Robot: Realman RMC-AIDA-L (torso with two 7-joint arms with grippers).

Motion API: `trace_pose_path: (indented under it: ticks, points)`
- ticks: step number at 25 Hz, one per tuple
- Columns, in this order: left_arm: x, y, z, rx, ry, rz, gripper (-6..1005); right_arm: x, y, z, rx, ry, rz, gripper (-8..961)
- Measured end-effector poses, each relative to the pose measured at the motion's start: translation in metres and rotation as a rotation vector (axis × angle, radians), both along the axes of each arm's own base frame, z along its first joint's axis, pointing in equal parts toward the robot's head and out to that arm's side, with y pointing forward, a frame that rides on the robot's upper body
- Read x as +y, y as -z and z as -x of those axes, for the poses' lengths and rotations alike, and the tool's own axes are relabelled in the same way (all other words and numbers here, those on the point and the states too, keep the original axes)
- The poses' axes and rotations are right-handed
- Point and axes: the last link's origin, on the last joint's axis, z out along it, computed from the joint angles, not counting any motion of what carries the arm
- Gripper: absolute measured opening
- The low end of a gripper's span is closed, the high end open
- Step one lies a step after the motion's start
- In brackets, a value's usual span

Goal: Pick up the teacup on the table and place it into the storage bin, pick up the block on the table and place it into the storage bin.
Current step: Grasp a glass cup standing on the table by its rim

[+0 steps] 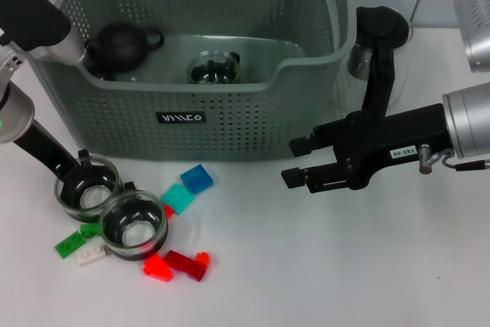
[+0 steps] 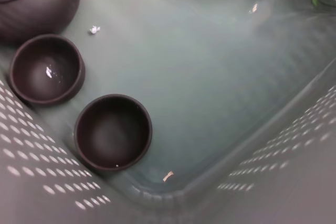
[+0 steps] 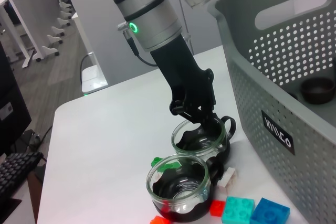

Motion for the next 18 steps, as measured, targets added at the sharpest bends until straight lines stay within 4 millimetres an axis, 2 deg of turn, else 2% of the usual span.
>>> trace_pose_path:
  ticks: [18]
  points:
    - [-0.0016,0.0044,-0.0067,0.021,0.039,0.029,173,0.0006,-0.0003,0.0010,0.003,-0.001,-0.001,610]
